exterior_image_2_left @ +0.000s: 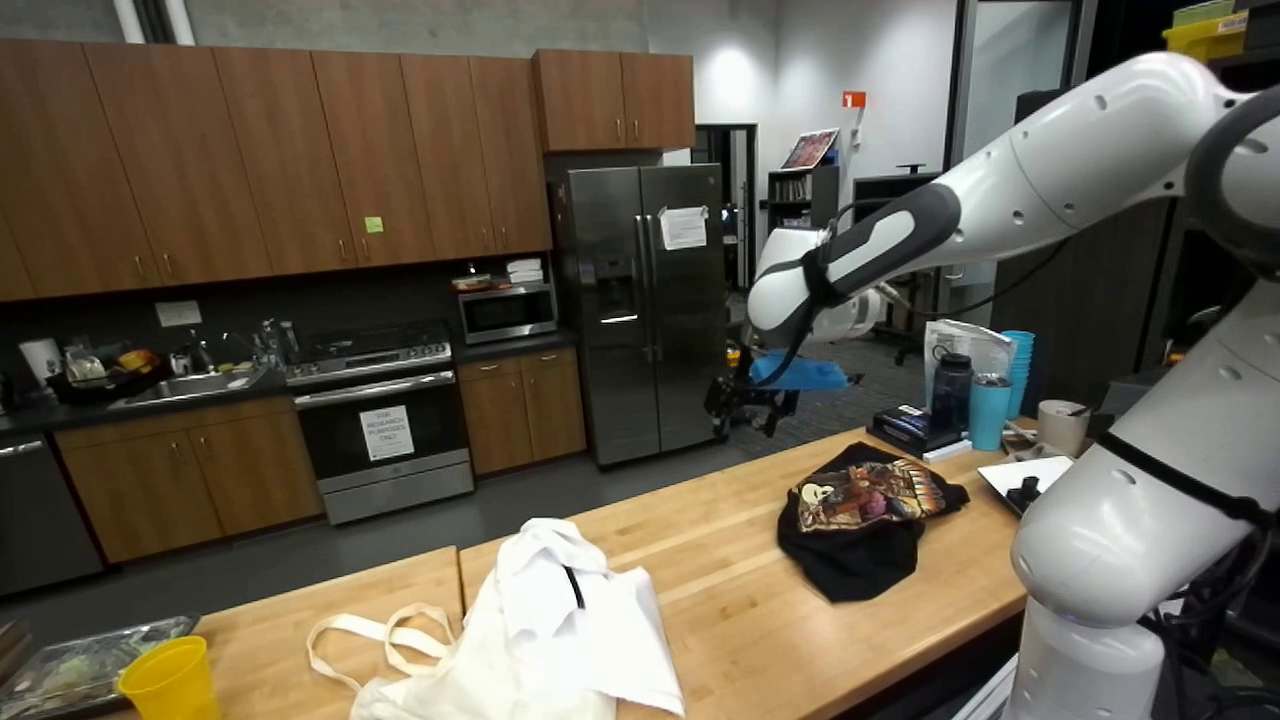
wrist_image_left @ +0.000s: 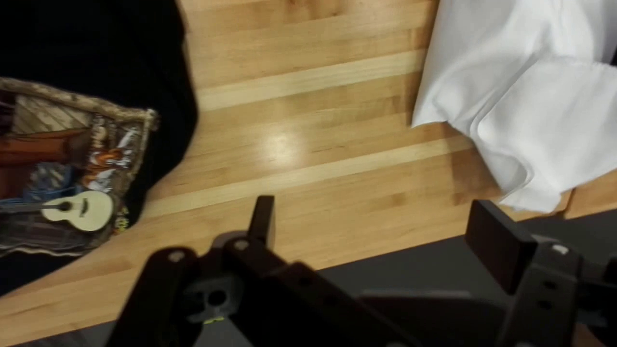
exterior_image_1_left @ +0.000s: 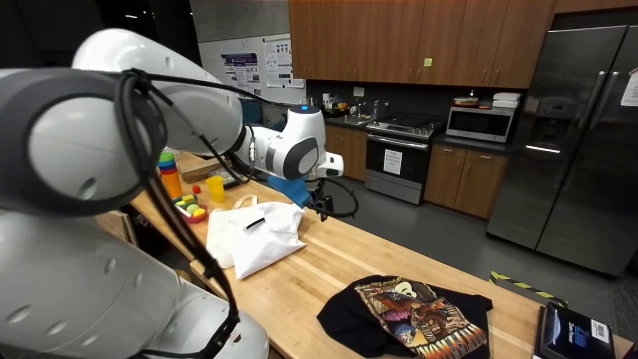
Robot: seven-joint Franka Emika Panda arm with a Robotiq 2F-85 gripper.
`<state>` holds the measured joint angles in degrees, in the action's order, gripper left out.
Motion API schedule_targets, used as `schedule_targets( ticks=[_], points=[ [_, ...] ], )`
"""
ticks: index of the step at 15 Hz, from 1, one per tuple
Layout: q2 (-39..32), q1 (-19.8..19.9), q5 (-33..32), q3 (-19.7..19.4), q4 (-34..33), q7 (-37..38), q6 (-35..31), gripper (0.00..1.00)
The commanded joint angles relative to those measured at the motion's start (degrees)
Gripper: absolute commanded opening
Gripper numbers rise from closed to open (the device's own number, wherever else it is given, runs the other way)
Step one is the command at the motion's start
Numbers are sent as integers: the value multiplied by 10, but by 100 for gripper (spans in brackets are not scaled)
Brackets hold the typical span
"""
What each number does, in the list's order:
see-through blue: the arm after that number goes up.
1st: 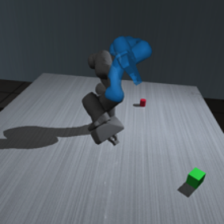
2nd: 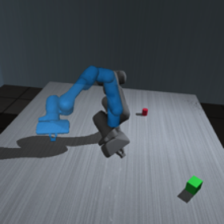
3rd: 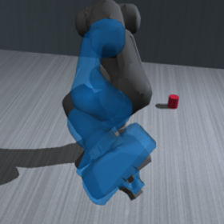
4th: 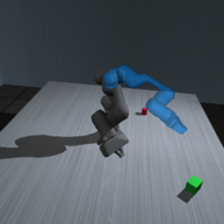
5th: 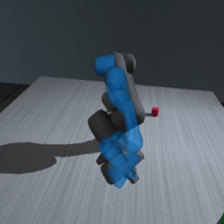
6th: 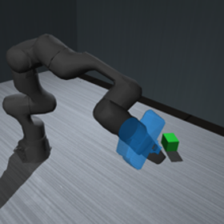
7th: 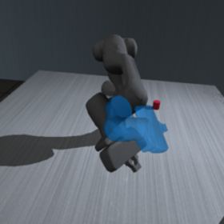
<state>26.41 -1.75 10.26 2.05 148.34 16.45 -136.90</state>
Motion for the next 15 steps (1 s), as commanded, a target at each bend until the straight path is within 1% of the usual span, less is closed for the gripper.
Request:
schedule_targets(
  ticks=[1,4,5,7,8,9,11,13,14,15],
  points=[
    [104,71,-3,-45,40,15,66,100],
    [164,145,-5,-93,87,8,89,100],
    [173,161,6,-111,107,4,83,100],
    [157,189,18,-127,128,10,51,100],
    [142,197,22,-124,130,25,45,100],
    [120,197,29,-125,116,28,42,100],
    [113,192,46,-114,123,44,27,100],
    [89,174,77,-98,122,68,-2,100],
    [65,171,79,-85,122,79,-20,100],
    [41,180,65,-70,114,95,-43,100]
  ],
)
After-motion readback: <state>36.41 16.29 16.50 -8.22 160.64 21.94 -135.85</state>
